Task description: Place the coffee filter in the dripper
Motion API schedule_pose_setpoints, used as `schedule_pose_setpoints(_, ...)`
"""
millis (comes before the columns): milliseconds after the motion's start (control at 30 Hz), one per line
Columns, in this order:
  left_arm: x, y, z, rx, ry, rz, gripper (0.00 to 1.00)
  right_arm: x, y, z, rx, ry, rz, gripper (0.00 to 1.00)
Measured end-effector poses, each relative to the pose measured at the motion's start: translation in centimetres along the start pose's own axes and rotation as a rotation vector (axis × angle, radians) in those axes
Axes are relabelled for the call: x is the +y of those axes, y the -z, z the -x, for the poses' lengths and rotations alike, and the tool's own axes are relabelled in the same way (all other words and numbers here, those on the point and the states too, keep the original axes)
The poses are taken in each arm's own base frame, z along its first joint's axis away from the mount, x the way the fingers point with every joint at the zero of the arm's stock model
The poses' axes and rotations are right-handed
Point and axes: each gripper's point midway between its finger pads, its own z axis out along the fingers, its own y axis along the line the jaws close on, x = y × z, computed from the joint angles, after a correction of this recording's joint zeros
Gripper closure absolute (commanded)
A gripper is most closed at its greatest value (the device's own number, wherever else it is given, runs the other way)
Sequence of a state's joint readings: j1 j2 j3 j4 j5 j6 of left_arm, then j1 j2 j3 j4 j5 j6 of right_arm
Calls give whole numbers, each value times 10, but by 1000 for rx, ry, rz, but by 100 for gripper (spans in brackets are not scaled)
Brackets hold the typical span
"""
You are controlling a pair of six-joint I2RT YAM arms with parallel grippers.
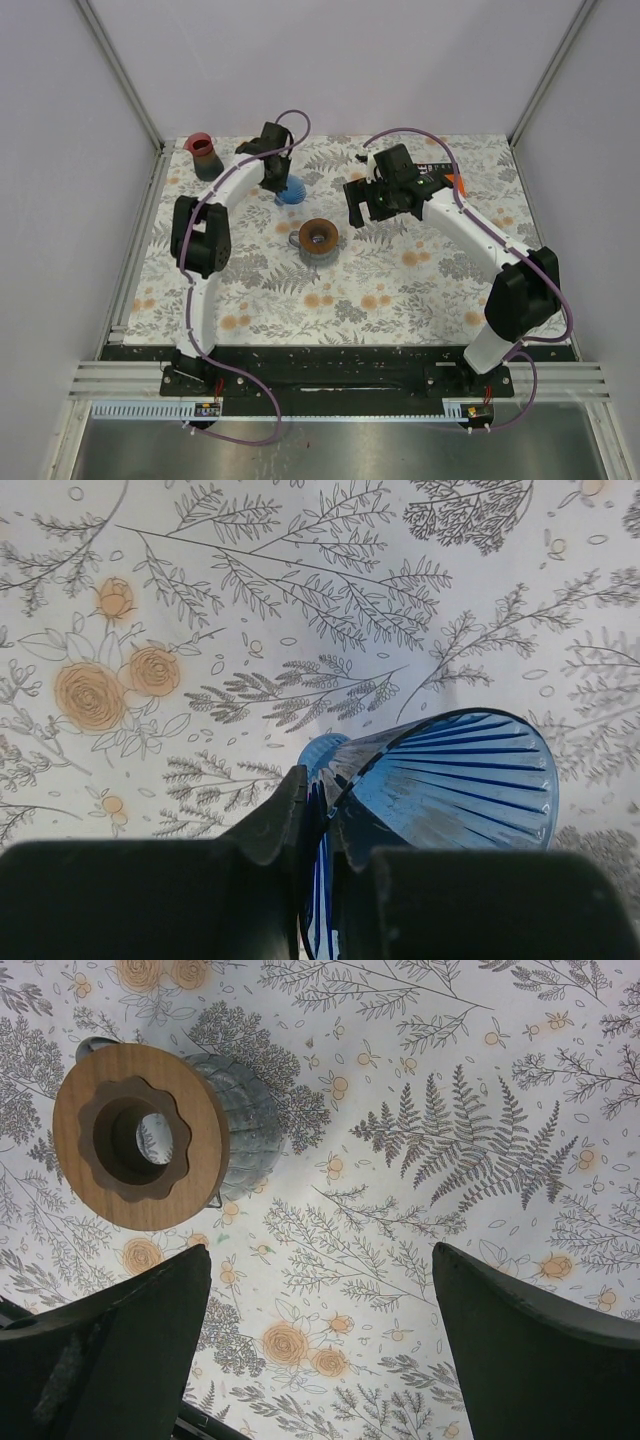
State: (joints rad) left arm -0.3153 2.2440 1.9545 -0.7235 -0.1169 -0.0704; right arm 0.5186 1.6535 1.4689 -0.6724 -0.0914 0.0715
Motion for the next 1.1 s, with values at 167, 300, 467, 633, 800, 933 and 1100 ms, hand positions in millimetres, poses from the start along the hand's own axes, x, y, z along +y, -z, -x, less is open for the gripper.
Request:
schedule_pose_setpoints(167,8,49,18,-50,56,-93,100,4,1,1,-4,-3,21,1)
schedule_pose_setpoints(300,7,120,36,-163,109,-201,100,16,7,11,-30,-32,76,4)
schedule_pose_setpoints(467,-27,193,23,-228,108,-378,100,40,32,46,-157,-76,173,9)
schedule_pose_setpoints(633,-65,194,-18,-124,89,-492,100,77,65,80,-299,-70,279,16)
schedule_pose_setpoints(800,-85,185,-49,-11,79,-529,100,103,69,88,-330,-84,358,25)
schedule_pose_setpoints(933,-93,188,-50,-8,78,-553,100,104,52,86,-299,-116,362,31)
schedule_pose_setpoints(1100,-99,190,-50,-3,83,-577,100,99,14,67,-208,-146,339,55)
